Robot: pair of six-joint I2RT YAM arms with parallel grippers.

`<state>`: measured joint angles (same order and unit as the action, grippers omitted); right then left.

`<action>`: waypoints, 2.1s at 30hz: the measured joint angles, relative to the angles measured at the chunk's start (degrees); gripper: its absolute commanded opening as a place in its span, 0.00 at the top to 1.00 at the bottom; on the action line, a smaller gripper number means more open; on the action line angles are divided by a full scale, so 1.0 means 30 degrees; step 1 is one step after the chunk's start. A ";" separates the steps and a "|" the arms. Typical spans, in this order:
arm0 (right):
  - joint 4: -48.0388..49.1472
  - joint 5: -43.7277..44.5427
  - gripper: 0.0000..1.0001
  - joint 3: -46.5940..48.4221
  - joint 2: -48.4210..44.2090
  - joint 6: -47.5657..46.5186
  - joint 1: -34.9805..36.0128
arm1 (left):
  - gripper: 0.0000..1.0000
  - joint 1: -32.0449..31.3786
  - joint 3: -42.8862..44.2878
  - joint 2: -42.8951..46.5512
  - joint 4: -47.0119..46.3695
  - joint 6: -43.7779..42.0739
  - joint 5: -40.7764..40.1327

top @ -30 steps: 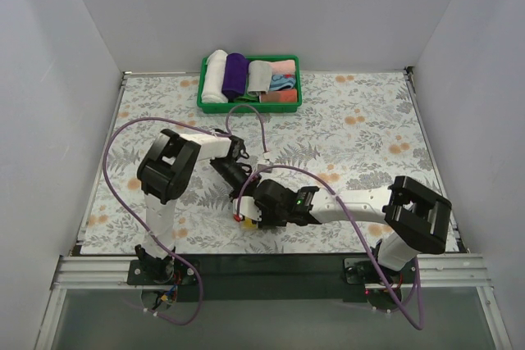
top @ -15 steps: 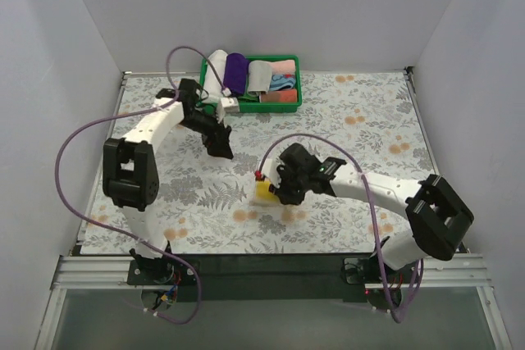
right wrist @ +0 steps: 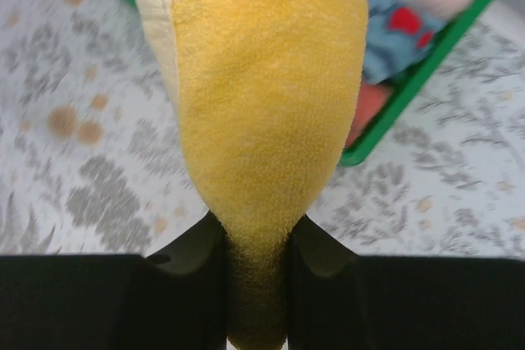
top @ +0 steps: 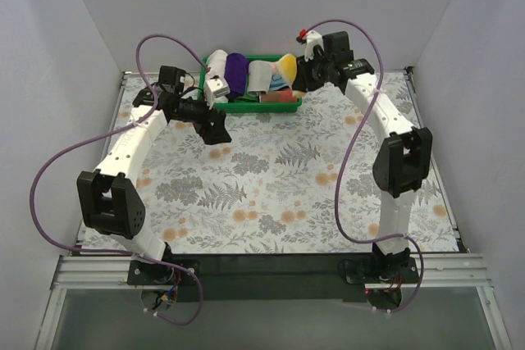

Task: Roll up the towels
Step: Place the rolled towel into the container

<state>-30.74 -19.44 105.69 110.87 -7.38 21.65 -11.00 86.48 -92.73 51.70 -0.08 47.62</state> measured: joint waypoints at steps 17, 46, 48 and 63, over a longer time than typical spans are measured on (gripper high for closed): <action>0.4124 0.2492 0.99 0.7315 0.8174 0.7023 -0.0882 | 0.23 0.0000 -0.4765 0.2018 -0.2127 0.2346 -0.0058; 0.8881 0.1698 0.99 0.7308 1.1584 1.3355 -0.0117 | 0.24 0.0131 -0.7300 0.2878 -0.3548 0.2958 0.0000; 0.8888 0.1545 0.99 0.7242 1.1577 1.3733 -0.0117 | 0.23 0.0131 -0.7468 0.2878 -0.3650 0.2980 0.0015; 0.9311 0.2004 0.63 0.6448 1.1540 1.4280 -0.0131 | 0.24 0.0131 -0.7759 0.2878 -0.3781 0.3045 0.0160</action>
<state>-2.81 -13.43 125.03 145.49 35.46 21.26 -10.61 63.20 -84.09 40.36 9.06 48.10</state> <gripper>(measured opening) 0.304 0.763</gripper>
